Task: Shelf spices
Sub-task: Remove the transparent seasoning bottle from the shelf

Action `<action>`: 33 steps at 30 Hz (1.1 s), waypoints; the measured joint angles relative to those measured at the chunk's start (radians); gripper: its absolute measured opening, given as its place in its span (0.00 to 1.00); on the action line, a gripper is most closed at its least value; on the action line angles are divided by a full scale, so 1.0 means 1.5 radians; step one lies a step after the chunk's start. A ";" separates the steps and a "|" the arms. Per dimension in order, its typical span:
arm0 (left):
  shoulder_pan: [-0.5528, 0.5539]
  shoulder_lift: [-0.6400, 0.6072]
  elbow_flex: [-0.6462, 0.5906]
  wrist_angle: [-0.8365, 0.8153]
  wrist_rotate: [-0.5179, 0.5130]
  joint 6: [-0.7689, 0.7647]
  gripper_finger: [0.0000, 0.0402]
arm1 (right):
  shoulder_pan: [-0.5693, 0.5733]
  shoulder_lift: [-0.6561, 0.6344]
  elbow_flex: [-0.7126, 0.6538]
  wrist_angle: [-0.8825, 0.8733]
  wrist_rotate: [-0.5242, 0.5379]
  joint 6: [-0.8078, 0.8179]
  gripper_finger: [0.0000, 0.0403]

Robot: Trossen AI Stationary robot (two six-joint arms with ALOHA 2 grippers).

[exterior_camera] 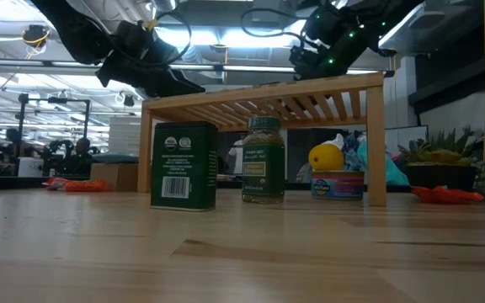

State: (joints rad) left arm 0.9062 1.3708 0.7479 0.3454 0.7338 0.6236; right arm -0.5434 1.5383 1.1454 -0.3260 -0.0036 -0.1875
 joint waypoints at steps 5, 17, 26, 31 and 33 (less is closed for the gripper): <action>0.000 0.000 0.000 0.000 0.000 0.004 0.94 | 0.001 0.000 0.000 -0.003 -0.005 0.000 0.57; 0.000 0.000 0.000 0.000 0.000 0.004 0.94 | -0.001 0.001 -0.001 -0.006 -0.046 0.034 0.48; 0.000 0.000 0.000 -0.003 0.000 0.004 0.94 | 0.000 0.001 -0.001 -0.009 -0.080 0.036 0.48; 0.000 0.000 0.000 -0.015 0.000 0.004 0.94 | 0.000 0.002 0.001 -0.013 -0.101 0.035 0.48; 0.000 0.000 0.000 -0.015 0.000 0.004 0.94 | 0.001 0.002 0.008 -0.021 -0.113 0.035 0.48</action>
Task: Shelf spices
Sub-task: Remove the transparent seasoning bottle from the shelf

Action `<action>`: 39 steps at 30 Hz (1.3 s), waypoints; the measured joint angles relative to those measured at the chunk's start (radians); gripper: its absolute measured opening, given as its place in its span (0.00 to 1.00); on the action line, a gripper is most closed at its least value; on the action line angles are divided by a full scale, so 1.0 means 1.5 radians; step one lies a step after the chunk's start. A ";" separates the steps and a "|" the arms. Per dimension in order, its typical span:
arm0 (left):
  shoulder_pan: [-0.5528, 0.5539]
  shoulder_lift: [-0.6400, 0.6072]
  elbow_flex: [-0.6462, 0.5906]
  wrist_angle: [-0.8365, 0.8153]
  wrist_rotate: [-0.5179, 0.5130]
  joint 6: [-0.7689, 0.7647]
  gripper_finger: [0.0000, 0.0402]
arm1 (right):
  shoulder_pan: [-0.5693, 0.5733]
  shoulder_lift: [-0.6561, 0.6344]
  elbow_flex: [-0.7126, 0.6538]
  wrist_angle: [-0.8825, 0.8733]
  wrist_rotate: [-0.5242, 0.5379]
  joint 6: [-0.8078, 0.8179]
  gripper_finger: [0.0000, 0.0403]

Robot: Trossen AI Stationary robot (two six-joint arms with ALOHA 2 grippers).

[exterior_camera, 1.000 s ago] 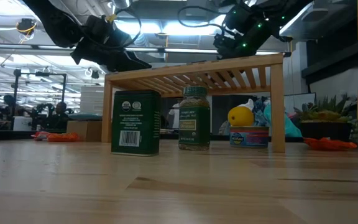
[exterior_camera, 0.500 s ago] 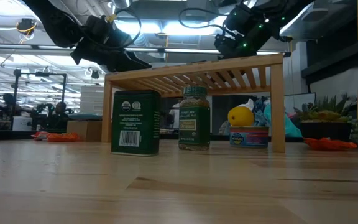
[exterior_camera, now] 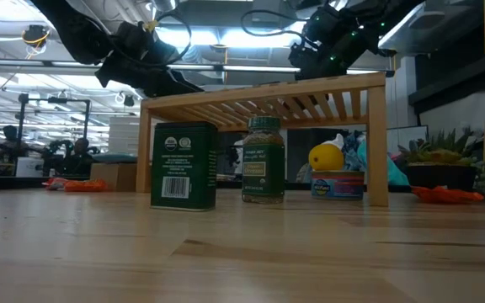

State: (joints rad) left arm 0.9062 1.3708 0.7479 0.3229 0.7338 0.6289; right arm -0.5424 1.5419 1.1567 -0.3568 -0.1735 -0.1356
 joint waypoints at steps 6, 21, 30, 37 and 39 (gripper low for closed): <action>0.000 0.000 0.000 0.000 0.000 0.000 0.94 | 0.000 0.002 0.033 -0.033 -0.020 0.001 0.48; 0.000 0.000 0.000 0.001 0.000 0.000 0.94 | 0.130 0.001 0.038 -0.034 -0.014 0.006 0.48; 0.000 0.000 0.000 0.000 0.000 -0.019 0.94 | 0.251 0.001 0.039 -0.019 0.053 0.065 0.48; 0.000 0.000 0.000 -0.009 0.000 -0.037 0.94 | 0.360 0.000 0.039 0.016 0.090 0.159 0.48; 0.000 0.000 0.000 -0.017 0.000 -0.046 0.94 | 0.399 0.000 0.039 0.015 0.124 0.193 0.48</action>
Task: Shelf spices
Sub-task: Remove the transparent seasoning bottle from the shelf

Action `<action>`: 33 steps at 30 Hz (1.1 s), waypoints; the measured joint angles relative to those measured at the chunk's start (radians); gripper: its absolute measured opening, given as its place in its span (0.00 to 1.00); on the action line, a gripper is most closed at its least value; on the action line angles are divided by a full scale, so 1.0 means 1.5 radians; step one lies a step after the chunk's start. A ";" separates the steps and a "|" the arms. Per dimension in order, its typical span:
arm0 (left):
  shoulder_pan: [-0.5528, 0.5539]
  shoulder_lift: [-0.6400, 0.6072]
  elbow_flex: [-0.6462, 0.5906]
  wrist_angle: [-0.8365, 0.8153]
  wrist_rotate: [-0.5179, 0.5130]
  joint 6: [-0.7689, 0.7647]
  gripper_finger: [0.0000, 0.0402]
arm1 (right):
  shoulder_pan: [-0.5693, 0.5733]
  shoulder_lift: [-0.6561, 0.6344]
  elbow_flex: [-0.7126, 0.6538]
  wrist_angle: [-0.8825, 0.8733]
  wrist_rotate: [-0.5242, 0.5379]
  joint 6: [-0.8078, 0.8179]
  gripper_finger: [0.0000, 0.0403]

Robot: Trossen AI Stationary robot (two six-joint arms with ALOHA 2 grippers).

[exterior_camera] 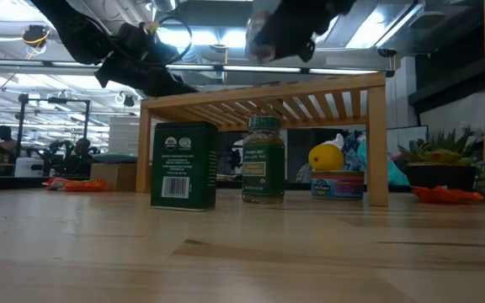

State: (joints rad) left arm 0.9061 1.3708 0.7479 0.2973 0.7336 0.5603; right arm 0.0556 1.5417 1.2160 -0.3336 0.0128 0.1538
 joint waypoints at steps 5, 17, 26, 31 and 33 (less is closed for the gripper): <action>0.000 0.000 0.000 -0.016 0.000 -0.024 0.94 | 0.101 0.009 0.001 0.002 0.093 0.073 0.48; -0.022 -0.034 0.000 -0.103 0.005 -0.035 0.94 | 0.248 0.100 0.001 -0.047 0.208 0.234 0.48; -0.026 -0.115 0.000 -0.264 0.005 0.042 0.94 | 0.247 0.137 0.001 -0.065 0.217 0.314 0.48; -0.025 -0.148 0.000 -0.337 0.005 0.065 0.94 | 0.247 0.165 0.001 -0.047 0.211 0.332 0.48; -0.025 -0.156 0.000 -0.363 0.005 0.071 0.94 | 0.247 0.184 0.001 -0.037 0.210 0.333 0.48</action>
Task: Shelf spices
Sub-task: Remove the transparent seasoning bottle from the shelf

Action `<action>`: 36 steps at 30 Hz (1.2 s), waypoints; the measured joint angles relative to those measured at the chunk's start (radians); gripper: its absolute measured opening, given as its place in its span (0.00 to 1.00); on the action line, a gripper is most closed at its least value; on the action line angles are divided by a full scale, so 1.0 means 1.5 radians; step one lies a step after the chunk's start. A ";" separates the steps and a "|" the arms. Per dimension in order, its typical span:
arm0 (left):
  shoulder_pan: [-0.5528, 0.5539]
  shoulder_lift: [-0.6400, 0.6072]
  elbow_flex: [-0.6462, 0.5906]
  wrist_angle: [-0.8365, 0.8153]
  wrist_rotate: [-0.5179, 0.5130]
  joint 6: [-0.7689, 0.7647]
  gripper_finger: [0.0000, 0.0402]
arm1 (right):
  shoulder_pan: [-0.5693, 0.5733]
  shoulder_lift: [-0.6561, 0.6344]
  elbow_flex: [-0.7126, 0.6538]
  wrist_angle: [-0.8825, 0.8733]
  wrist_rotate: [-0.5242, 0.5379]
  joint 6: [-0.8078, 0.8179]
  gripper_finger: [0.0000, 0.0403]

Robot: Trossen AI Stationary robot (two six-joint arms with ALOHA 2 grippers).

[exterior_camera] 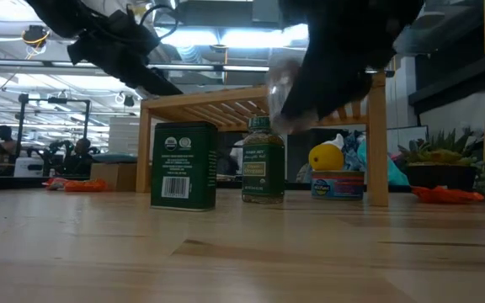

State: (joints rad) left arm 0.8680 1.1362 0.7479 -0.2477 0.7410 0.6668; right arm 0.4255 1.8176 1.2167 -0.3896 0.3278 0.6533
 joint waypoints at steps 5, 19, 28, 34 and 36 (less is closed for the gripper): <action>-0.002 -0.012 0.000 -0.054 0.000 0.035 0.94 | 0.000 0.048 0.000 0.041 -0.005 0.001 0.48; -0.002 -0.012 0.000 -0.063 0.000 0.029 0.94 | -0.005 0.116 -0.001 0.118 0.004 0.015 0.48; -0.012 -0.012 0.000 -0.079 0.000 0.027 0.94 | -0.005 0.153 -0.001 0.158 0.002 0.027 0.48; -0.024 -0.012 0.000 -0.080 0.000 0.027 0.94 | -0.005 0.153 -0.001 0.171 -0.003 0.035 0.64; -0.025 -0.012 0.000 -0.081 0.000 0.027 0.94 | -0.005 0.153 -0.001 0.170 -0.004 0.033 0.69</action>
State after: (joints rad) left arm 0.8307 1.1183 0.7477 -0.3687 0.7406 0.7069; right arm 0.4187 2.0476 1.2160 -0.1352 0.3214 0.7033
